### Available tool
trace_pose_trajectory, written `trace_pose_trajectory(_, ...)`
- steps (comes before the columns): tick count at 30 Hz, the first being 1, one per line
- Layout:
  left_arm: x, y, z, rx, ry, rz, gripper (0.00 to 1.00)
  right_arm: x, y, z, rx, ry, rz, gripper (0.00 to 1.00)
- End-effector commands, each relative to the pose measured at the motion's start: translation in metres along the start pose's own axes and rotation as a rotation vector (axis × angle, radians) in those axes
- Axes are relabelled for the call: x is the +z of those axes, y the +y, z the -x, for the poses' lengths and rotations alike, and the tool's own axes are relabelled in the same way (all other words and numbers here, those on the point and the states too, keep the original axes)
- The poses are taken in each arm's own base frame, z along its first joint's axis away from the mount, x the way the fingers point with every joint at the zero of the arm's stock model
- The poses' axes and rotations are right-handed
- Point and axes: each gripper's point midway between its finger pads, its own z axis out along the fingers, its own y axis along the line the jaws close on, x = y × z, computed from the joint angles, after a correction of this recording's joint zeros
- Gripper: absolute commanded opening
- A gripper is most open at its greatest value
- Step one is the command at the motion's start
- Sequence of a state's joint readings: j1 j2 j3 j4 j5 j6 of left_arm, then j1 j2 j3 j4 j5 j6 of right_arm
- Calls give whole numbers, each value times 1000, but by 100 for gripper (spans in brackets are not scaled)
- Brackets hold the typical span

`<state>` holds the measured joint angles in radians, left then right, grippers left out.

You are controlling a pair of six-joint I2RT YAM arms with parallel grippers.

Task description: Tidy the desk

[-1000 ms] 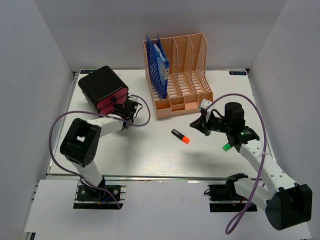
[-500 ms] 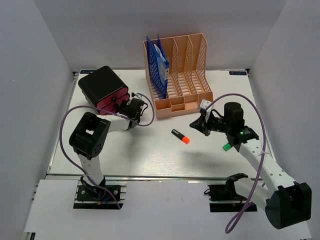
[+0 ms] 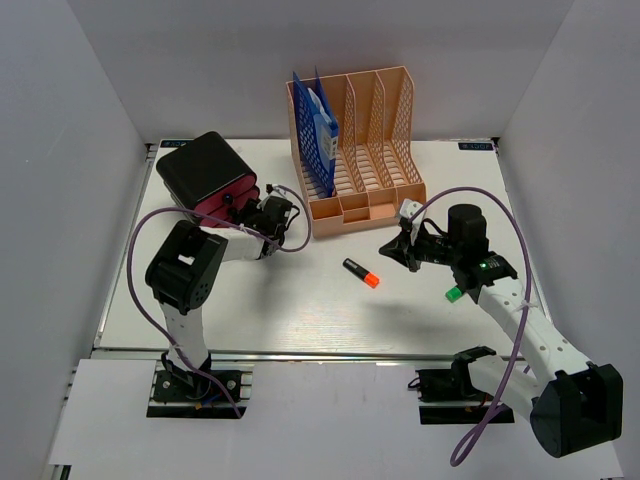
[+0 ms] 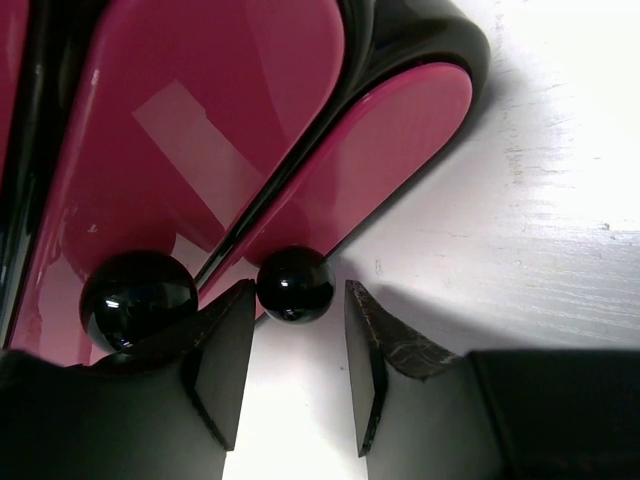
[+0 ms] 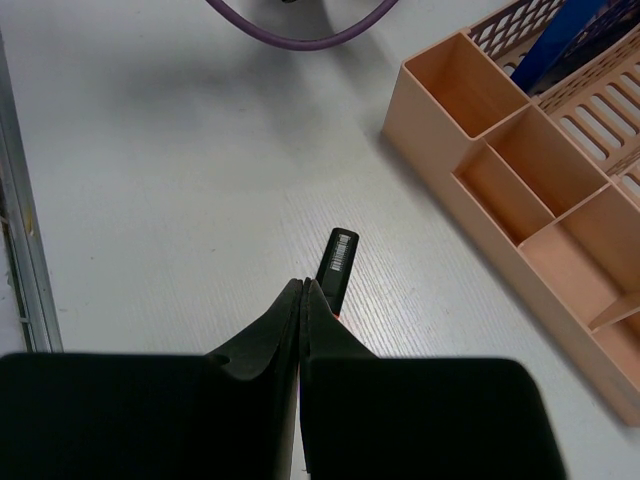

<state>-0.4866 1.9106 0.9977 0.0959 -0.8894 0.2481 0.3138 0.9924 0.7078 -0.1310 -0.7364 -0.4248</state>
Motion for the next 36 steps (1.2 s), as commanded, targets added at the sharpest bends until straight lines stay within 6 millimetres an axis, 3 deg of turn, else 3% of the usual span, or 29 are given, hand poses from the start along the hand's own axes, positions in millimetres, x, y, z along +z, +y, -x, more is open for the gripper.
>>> trace_pose_trajectory(1, 1, 11, 12, -45, -18, 50, 50, 0, -1, 2, -14, -12, 4, 0)
trace_pose_trajectory(4, 1, 11, 10, -47, -16, 53, 40, -1, -1, 3, -14, -13, 1, 0)
trace_pose_trajectory(5, 1, 11, 9, -51, -14, 54, 31, -1, -1, 3, -16, -13, 1, 0)
trace_pose_trajectory(10, -2, 13, 10, -52, -14, 49, 18, -2, -1, 4, -21, -15, -2, 0)
trace_pose_trajectory(12, -3, 14, 10, -54, -12, 42, 9, -2, -2, 3, -20, -14, -5, 0)
trace_pose_trajectory(18, -28, 11, 24, -89, -62, -46, 0, -3, -1, 6, -26, -19, -5, 0)
trace_pose_trajectory(29, -80, -19, 6, -121, -21, -205, 0, -5, 0, 9, -38, -28, -7, 0)
trace_pose_trajectory(31, -82, -13, 3, -143, -13, -184, 0, -5, 1, 10, -41, -29, -9, 0)
trace_pose_trajectory(33, -79, -10, 2, -139, -23, -159, 24, -6, -1, 9, -40, -28, -13, 0)
trace_pose_trajectory(35, -70, -9, -4, -96, -4, -117, 41, -7, -1, 11, -44, -32, -16, 0)
trace_pose_trajectory(36, -61, -6, -13, -59, 25, -63, 44, -7, -1, 10, -43, -32, -18, 0)
